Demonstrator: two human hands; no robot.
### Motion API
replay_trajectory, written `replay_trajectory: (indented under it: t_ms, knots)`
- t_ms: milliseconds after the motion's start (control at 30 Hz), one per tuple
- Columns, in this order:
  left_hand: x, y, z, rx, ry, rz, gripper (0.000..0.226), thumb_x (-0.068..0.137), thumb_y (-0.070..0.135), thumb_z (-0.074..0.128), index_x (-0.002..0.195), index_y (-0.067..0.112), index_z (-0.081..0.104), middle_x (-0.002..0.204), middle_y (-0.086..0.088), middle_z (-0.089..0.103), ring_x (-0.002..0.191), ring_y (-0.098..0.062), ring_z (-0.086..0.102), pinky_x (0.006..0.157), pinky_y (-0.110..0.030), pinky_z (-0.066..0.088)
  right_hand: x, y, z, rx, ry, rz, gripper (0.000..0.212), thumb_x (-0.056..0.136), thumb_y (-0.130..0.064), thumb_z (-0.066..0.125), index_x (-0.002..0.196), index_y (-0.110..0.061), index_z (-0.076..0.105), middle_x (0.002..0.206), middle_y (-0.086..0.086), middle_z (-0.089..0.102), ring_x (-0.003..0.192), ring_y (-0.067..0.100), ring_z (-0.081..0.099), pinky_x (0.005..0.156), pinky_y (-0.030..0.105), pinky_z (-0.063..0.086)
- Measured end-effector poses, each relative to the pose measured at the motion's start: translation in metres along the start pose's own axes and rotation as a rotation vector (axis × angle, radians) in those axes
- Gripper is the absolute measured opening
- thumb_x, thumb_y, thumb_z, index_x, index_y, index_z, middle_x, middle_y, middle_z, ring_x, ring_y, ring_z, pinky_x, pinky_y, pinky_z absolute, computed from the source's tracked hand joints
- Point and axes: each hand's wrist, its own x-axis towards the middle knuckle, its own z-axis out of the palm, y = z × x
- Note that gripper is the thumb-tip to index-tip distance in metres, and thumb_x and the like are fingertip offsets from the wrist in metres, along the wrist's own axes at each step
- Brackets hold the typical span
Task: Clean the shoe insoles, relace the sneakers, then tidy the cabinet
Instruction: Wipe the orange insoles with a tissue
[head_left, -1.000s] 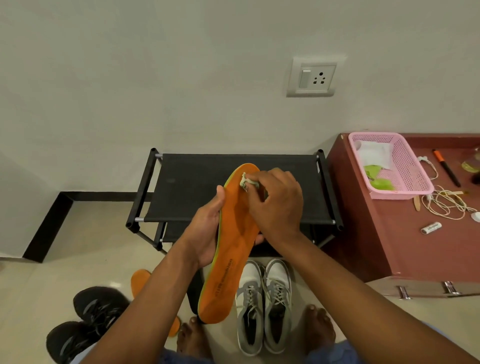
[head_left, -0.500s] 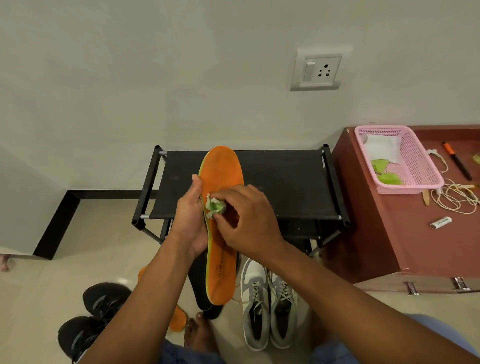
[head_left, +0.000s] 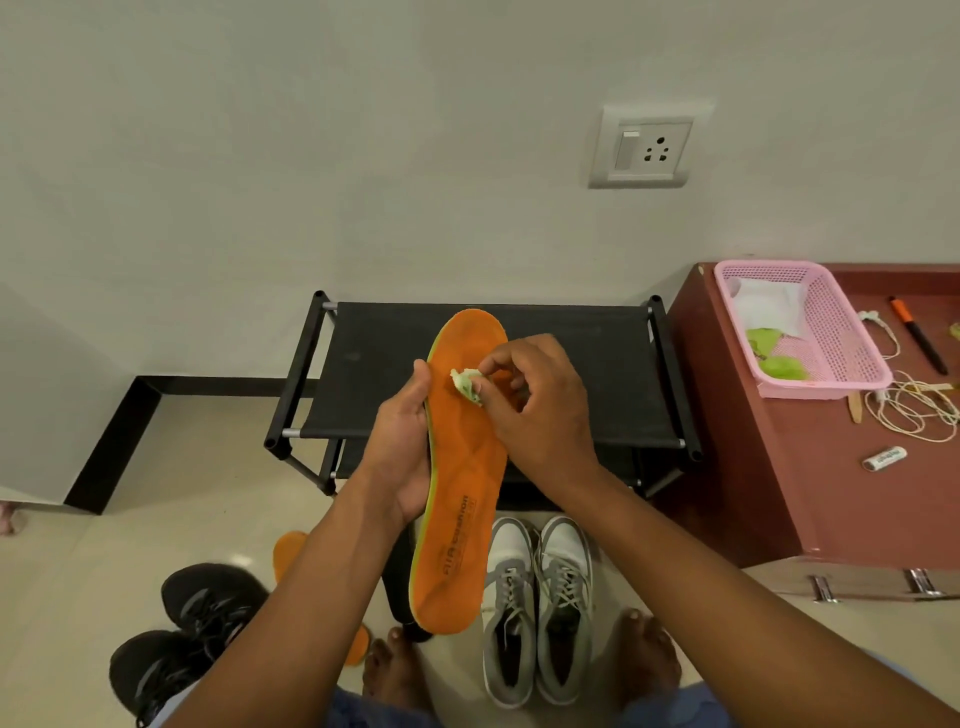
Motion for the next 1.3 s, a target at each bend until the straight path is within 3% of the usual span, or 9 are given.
replay_trajectory:
  t_ms: [100, 200, 367, 667, 900, 1000, 1067, 1167, 1300]
  knots:
    - [0.002, 0.000, -0.002, 0.005, 0.023, -0.005, 0.067, 0.104, 0.066, 0.026, 0.140, 0.020, 0.058, 0.128, -0.014, 0.071, 0.116, -0.036, 0.070, 0.094, -0.053, 0.056, 0.000, 0.007, 0.001, -0.072, 0.014, -0.044, 0.009, 0.095, -0.027, 0.072, 0.098, -0.020, 0.076, 0.098, -0.005, 0.067, 0.088, 0.010, 0.062, 0.074, 0.035, 0.058]
    - [0.004, 0.000, -0.006, 0.006, 0.044, -0.011, 0.069, 0.103, 0.067, 0.024, 0.139, 0.020, 0.059, 0.127, -0.014, 0.072, 0.114, -0.035, 0.071, 0.091, -0.051, 0.057, -0.004, 0.007, 0.002, -0.134, -0.054, -0.109, 0.017, 0.095, -0.023, 0.063, 0.103, -0.018, 0.078, 0.096, -0.004, 0.070, 0.089, 0.010, 0.060, 0.075, 0.033, 0.055]
    - [0.004, 0.000, -0.007, 0.021, 0.066, 0.002, 0.070, 0.103, 0.068, 0.023, 0.139, 0.021, 0.060, 0.124, -0.011, 0.074, 0.110, -0.032, 0.073, 0.088, -0.050, 0.059, -0.007, 0.004, 0.003, -0.195, -0.142, -0.127, 0.029, 0.091, -0.040, 0.065, 0.109, -0.021, 0.076, 0.097, -0.005, 0.072, 0.087, 0.010, 0.058, 0.074, 0.030, 0.053]
    - [0.007, -0.003, -0.006, 0.049, 0.000, -0.012, 0.069, 0.102, 0.069, 0.024, 0.140, 0.022, 0.060, 0.131, -0.015, 0.070, 0.121, -0.037, 0.067, 0.105, -0.059, 0.050, -0.006, 0.008, 0.003, -0.237, -0.070, -0.112, 0.024, 0.095, -0.040, 0.070, 0.110, -0.023, 0.077, 0.100, -0.006, 0.073, 0.088, 0.009, 0.057, 0.075, 0.021, 0.043]
    - [0.005, 0.000, -0.010, -0.089, 0.057, 0.054, 0.075, 0.102, 0.070, 0.022, 0.136, 0.013, 0.058, 0.123, -0.017, 0.073, 0.111, -0.034, 0.072, 0.091, -0.049, 0.055, -0.016, -0.005, 0.010, -0.178, -0.234, -0.194, 0.020, 0.091, -0.039, 0.074, 0.103, -0.024, 0.079, 0.098, -0.007, 0.074, 0.088, 0.009, 0.058, 0.079, 0.030, 0.051]
    - [0.004, 0.005, -0.014, -0.192, 0.045, 0.058, 0.083, 0.100, 0.074, 0.021, 0.145, 0.010, 0.047, 0.132, -0.019, 0.068, 0.123, -0.038, 0.065, 0.104, -0.051, 0.048, -0.023, -0.009, 0.014, -0.146, -0.330, -0.219, 0.018, 0.091, -0.038, 0.073, 0.101, -0.025, 0.081, 0.095, -0.006, 0.073, 0.089, 0.009, 0.057, 0.082, 0.026, 0.045]
    - [0.004, 0.006, -0.014, -0.188, 0.038, 0.071, 0.082, 0.100, 0.074, 0.019, 0.145, 0.011, 0.046, 0.132, -0.019, 0.068, 0.122, -0.037, 0.066, 0.105, -0.051, 0.047, -0.024, -0.009, 0.014, -0.174, -0.346, -0.229, 0.019, 0.091, -0.039, 0.073, 0.102, -0.026, 0.081, 0.096, -0.007, 0.073, 0.090, 0.011, 0.058, 0.082, 0.026, 0.043]
    - [0.003, 0.003, -0.012, -0.120, 0.026, 0.059, 0.075, 0.102, 0.070, 0.022, 0.135, 0.012, 0.056, 0.124, -0.016, 0.073, 0.111, -0.033, 0.072, 0.095, -0.050, 0.052, -0.020, -0.008, 0.010, -0.256, -0.284, -0.228, 0.015, 0.091, -0.038, 0.074, 0.096, -0.026, 0.081, 0.092, -0.007, 0.072, 0.088, 0.014, 0.060, 0.084, 0.034, 0.052]
    - [0.004, -0.007, -0.005, -0.008, -0.039, -0.006, 0.071, 0.102, 0.068, 0.026, 0.143, 0.018, 0.057, 0.132, -0.017, 0.068, 0.120, -0.036, 0.067, 0.101, -0.055, 0.051, -0.007, -0.002, -0.001, -0.337, -0.066, -0.150, 0.016, 0.095, -0.036, 0.070, 0.088, -0.024, 0.078, 0.080, -0.008, 0.066, 0.076, 0.010, 0.050, 0.067, 0.029, 0.044]
